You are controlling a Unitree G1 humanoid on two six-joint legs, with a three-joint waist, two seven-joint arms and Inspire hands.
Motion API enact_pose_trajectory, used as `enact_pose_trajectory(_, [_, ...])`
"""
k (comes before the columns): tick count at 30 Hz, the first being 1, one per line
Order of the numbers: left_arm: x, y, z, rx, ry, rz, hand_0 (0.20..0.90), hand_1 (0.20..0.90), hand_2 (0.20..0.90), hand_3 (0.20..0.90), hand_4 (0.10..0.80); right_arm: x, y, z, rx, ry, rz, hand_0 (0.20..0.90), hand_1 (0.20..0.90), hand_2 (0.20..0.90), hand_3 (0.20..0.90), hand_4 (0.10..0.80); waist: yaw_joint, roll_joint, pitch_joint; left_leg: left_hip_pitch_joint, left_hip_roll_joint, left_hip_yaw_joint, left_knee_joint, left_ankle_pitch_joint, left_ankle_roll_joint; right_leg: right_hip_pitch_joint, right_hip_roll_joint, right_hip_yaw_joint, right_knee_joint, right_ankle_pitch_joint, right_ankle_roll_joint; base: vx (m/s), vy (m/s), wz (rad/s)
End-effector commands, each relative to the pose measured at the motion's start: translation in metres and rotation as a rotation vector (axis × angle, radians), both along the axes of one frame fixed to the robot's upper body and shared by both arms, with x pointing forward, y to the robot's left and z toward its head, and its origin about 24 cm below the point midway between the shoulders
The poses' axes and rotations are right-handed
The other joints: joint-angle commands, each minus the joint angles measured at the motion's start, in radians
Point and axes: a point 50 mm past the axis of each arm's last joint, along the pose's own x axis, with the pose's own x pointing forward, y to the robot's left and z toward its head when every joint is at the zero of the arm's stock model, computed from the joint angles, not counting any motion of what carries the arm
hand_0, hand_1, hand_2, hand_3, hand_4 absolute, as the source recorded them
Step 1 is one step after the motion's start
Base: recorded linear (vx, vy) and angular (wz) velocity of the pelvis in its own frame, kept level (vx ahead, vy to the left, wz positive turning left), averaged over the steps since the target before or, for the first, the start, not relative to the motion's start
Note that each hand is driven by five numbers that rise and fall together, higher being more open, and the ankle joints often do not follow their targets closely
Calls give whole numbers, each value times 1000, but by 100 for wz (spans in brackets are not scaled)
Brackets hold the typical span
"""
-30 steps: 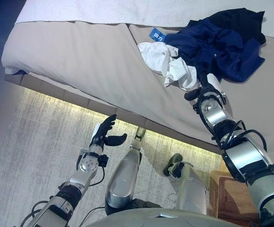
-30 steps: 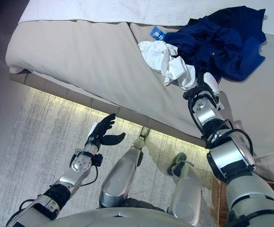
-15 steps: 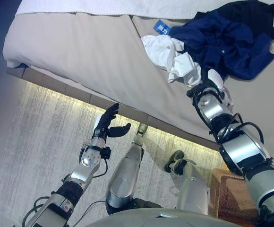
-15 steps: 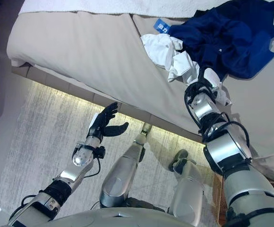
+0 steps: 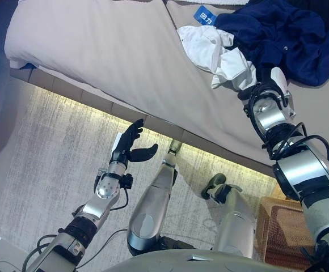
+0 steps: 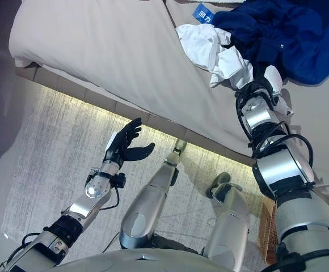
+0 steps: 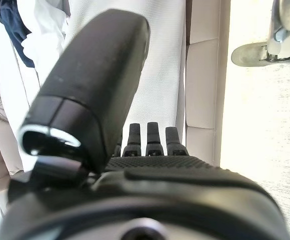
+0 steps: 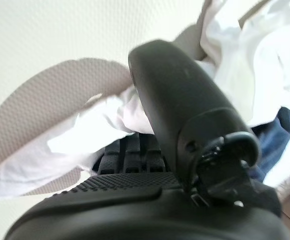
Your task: Pick up the clothes from the bed and place them into the basket
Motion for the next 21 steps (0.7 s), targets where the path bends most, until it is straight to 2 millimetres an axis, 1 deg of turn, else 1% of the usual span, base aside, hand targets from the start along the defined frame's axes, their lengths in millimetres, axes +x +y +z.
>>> enact_pose_trajectory(1, [4,7,33,-39,-169,9,900,900,900,900,800,11,34,54,-25,-232,194,300,300,300,200,100,20,-20,28,67,-77,77,194,-240,94,92,63,65,-154,149,22,-11,-16,-3])
enact_pose_trajectory(4, [4,8,31,-36,-163,10,900,900,900,900,800,10,35,50,-21,-231,204,300,300,300,200,100,13,-23,28,105,-67,77,172,-238,87,133,69,66,-193,158,22,-26,-5,-8])
enact_pose_trajectory(5, [5,8,32,-33,-168,10,900,900,900,900,800,10,36,51,-13,-241,207,300,300,300,200,100,8,-24,28,111,-62,75,148,-205,86,143,72,56,-228,192,15,-61,4,-11])
enact_pose_trajectory(6, [5,9,30,-30,-161,18,900,900,900,900,800,9,39,45,-6,-237,220,300,300,300,200,100,-2,-34,28,161,-53,76,115,-198,79,194,79,65,-279,204,19,-59,4,-8])
enact_pose_trajectory(8, [5,9,30,-26,-161,18,900,900,900,900,800,8,39,42,-5,-236,225,300,300,300,200,100,-8,-38,28,190,-48,78,93,-193,76,223,84,67,-310,214,22,18,-19,-7])
enact_pose_trajectory(9, [6,9,29,-20,-158,22,900,900,900,900,800,7,39,38,1,-231,230,300,300,300,200,100,-15,-47,28,233,-40,85,63,-189,72,265,88,73,-350,223,26,28,-16,-10])
enact_pose_trajectory(12, [4,10,26,-10,-147,26,900,900,900,900,800,4,35,29,5,-218,230,300,300,300,200,100,-29,-62,2,286,-25,94,13,-180,66,316,94,78,-415,243,34,50,-15,-11])
enact_pose_trajectory(14, [4,11,23,4,-127,35,900,900,900,900,800,1,33,20,10,-193,231,300,300,300,200,100,-44,-78,-37,343,-8,106,-47,-174,61,365,101,90,-480,262,44,82,-19,-10])
enact_pose_trajectory(20, [1,16,13,37,-69,64,900,900,900,900,800,-6,25,10,-6,-171,230,300,300,300,200,100,-78,-107,-125,445,11,125,-159,-159,54,458,114,118,-600,300,65,90,-21,-18])
enact_pose_trajectory(21, [-1,19,8,50,-39,74,900,900,900,900,800,-9,25,10,-37,-174,239,300,300,300,200,100,-89,-117,-157,473,16,133,-181,-158,55,480,115,127,-620,308,71,120,-35,-11])
